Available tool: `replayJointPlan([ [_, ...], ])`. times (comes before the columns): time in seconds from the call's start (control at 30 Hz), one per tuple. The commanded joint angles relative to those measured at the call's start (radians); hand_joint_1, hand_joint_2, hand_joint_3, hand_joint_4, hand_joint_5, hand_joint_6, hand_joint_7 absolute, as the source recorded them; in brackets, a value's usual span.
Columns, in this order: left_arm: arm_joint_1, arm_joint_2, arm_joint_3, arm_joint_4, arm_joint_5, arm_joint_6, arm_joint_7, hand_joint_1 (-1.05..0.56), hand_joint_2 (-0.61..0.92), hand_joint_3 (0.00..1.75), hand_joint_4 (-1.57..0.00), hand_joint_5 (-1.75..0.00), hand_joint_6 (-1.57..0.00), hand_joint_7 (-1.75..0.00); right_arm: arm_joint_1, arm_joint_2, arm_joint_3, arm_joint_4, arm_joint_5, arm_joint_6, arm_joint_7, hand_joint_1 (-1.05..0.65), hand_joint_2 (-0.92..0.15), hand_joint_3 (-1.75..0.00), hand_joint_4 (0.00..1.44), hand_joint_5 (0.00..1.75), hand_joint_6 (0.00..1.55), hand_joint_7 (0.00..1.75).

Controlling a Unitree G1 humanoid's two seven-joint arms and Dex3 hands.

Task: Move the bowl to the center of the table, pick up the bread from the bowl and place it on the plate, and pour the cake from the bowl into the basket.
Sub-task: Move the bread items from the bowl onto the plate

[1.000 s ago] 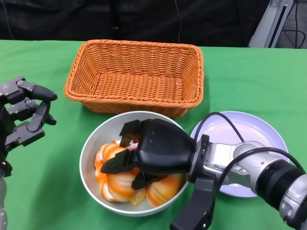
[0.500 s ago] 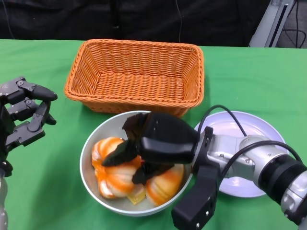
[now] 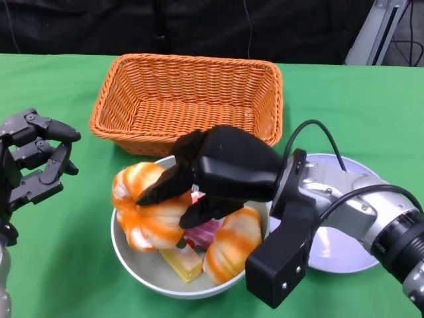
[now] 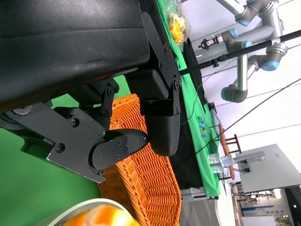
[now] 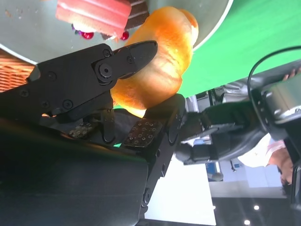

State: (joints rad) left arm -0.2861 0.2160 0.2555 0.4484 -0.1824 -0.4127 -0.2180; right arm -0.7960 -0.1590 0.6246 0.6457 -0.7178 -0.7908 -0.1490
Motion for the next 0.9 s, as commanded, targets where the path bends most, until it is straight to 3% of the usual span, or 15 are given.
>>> replayJointPlan([
  [0.03, 0.0, 0.015, 0.01, 0.018, 0.001, -0.005, 0.006, -0.16, 0.68, 0.76, -0.81, -1.48, -0.84, -1.07, 0.024, -0.024, -0.044, -0.043, 0.061, 0.003, 0.061, -0.25, -0.92, -0.06, 0.82, 1.09, 1.16, 0.05],
  [0.2, -0.002, 0.014, 0.008, 0.022, 0.008, -0.007, 0.014, -0.16, 0.69, 0.75, -0.81, -1.49, -0.84, -1.08, 0.071, -0.065, -0.092, -0.127, 0.124, 0.012, 0.164, -0.23, -0.92, -0.03, 0.86, 1.03, 1.17, 0.04],
  [0.3, -0.004, 0.012, 0.007, 0.024, 0.009, -0.008, 0.016, -0.16, 0.68, 0.75, -0.81, -1.5, -0.84, -1.09, 0.099, -0.092, -0.121, -0.168, 0.15, 0.005, 0.19, -0.21, -0.92, -0.05, 0.87, 1.15, 1.2, 0.06],
  [0.43, -0.009, 0.013, 0.008, 0.034, 0.01, -0.008, 0.018, -0.15, 0.67, 0.76, -0.8, -1.5, -0.84, -1.09, 0.142, -0.132, -0.159, -0.225, 0.189, 0.015, 0.238, -0.21, -0.92, -0.05, 0.86, 1.17, 1.21, 0.07],
  [0.63, -0.014, 0.017, 0.011, 0.048, 0.001, -0.012, 0.005, -0.13, 0.67, 0.79, -0.8, -1.5, -0.84, -1.08, 0.235, -0.176, -0.232, -0.355, 0.262, 0.047, 0.297, -0.19, -0.87, 0.0, 0.97, 0.93, 1.22, 0.06],
  [0.7, -0.015, 0.018, 0.011, 0.051, -0.001, -0.012, 0.002, -0.13, 0.67, 0.8, -0.8, -1.49, -0.85, -1.08, 0.257, -0.177, -0.251, -0.38, 0.28, 0.048, 0.3, -0.18, -0.87, 0.0, 0.96, 0.96, 1.23, 0.06],
  [0.77, -0.016, 0.019, 0.01, 0.056, 0.001, -0.016, 0.002, -0.13, 0.66, 0.8, -0.81, -1.49, -0.85, -1.08, 0.282, -0.18, -0.272, -0.405, 0.302, 0.046, 0.303, -0.16, -0.87, 0.0, 0.9, 1.15, 1.25, 0.07],
  [0.9, -0.017, 0.019, 0.009, 0.06, 0.001, -0.013, 0.002, -0.14, 0.66, 0.81, -0.81, -1.49, -0.85, -1.08, 0.325, -0.192, -0.311, -0.464, 0.326, 0.066, 0.32, -0.16, -0.88, -0.01, 0.86, 1.24, 1.26, 0.09],
])
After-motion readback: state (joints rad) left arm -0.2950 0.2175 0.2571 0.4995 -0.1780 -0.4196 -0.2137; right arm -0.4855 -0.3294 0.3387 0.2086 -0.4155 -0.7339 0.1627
